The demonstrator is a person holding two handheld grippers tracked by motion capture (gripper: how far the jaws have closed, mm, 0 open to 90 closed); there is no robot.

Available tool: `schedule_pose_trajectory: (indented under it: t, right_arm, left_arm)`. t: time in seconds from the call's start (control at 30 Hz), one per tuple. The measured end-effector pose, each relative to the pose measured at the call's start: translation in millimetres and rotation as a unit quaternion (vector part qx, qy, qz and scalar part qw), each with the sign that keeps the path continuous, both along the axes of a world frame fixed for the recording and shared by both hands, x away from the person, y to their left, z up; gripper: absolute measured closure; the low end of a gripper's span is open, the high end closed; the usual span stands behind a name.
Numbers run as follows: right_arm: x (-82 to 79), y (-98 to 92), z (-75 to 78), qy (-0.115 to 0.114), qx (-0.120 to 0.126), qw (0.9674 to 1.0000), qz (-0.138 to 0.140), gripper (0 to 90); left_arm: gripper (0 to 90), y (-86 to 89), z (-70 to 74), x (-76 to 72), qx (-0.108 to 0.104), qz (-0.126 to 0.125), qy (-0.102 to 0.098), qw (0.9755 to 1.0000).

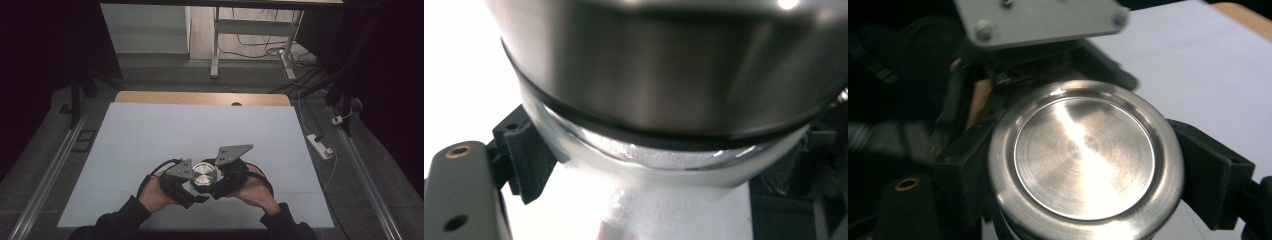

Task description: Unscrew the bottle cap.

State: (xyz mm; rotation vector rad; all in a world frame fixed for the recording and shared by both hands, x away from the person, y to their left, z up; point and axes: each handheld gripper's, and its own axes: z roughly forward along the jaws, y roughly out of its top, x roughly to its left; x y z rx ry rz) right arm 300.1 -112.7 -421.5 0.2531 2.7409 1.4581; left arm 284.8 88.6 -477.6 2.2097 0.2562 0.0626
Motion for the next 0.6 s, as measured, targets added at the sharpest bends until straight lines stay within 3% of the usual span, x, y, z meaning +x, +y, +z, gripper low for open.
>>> schedule_pose_trajectory:
  t: [0.07, 0.1, 0.13, 0.23, 0.33, 0.4, 0.43, 0.47, 0.5, 0.53, 0.57, 0.6]
  right_arm:
    - [2.8, -1.0, 0.9, -0.002, -0.003, 0.9993, 0.036, 17.9]
    - [2.8, -1.0, 0.9, -0.002, -0.003, 0.9993, 0.036, 17.9]
    - [5.9, -2.4, 1.4, 0.001, 0.0, 0.997, 0.077, 17.9]
    - [9.6, -3.0, 0.7, 0.002, 0.013, 0.9917, 0.128, 17.9]
    - [11.3, -1.5, -1.7, 0.004, 0.022, 0.9891, 0.146, 17.6]
    - [11.8, -1.2, -1.9, 0.005, 0.026, 0.9907, 0.134, 16.1]
    - [12.0, -1.2, -0.7, 0.008, 0.034, 0.9925, 0.117, 11.8]
    - [12.0, -1.6, 1.0, 0.009, 0.038, 0.9937, 0.105, 8.1]
    - [11.9, -2.6, 4.7, 0.012, 0.041, 0.9959, 0.08, 6.0]
    - [11.9, -3.1, 7.2, 0.012, 0.038, 0.9974, 0.06, 3.4]
    - [11.4, -3.9, 11.0, 0.009, 0.03, 0.9991, 0.028, 1.7]
    - [11.4, -3.9, 11.0, 0.009, 0.03, 0.9991, 0.028, 1.7]
  left_arm:
    - [15.5, -0.2, 0.2, -0.9, -0.003, -0.016, 0.0, 0.9999]
    - [15.5, -0.2, 0.2, -0.9, -0.003, -0.016, 0.0, 0.9999]
    - [15.5, -0.2, 0.8, -1.4, -0.006, -0.036, 0.003, 0.9993]
    - [15.5, 0.5, 0.5, -1.8, -0.014, -0.054, 0.002, 0.9984]
    - [15.4, 2.5, -1.4, -1.2, -0.02, -0.062, 0.003, 0.9979]
    - [15.4, 3.4, -1.7, -0.6, -0.024, -0.057, 0.004, 0.9981]
    - [15.5, 5.7, -1.1, 1.3, -0.028, -0.041, 0.006, 0.9987]
    - [15.5, 5.7, -1.1, 1.3, -0.028, -0.041, 0.006, 0.9987]
    - [15.5, 8.3, -0.8, 3.4, -0.025, -0.019, 0.002, 0.9995]
    - [15.5, 8.3, -0.8, 3.4, -0.025, -0.019, 0.002, 0.9995]
    - [15.5, 10.7, -1.5, 6.0, -0.026, 0.009, 0.003, 0.9996]
    - [15.5, 10.7, -1.5, 6.0, -0.026, 0.009, 0.003, 0.9996]
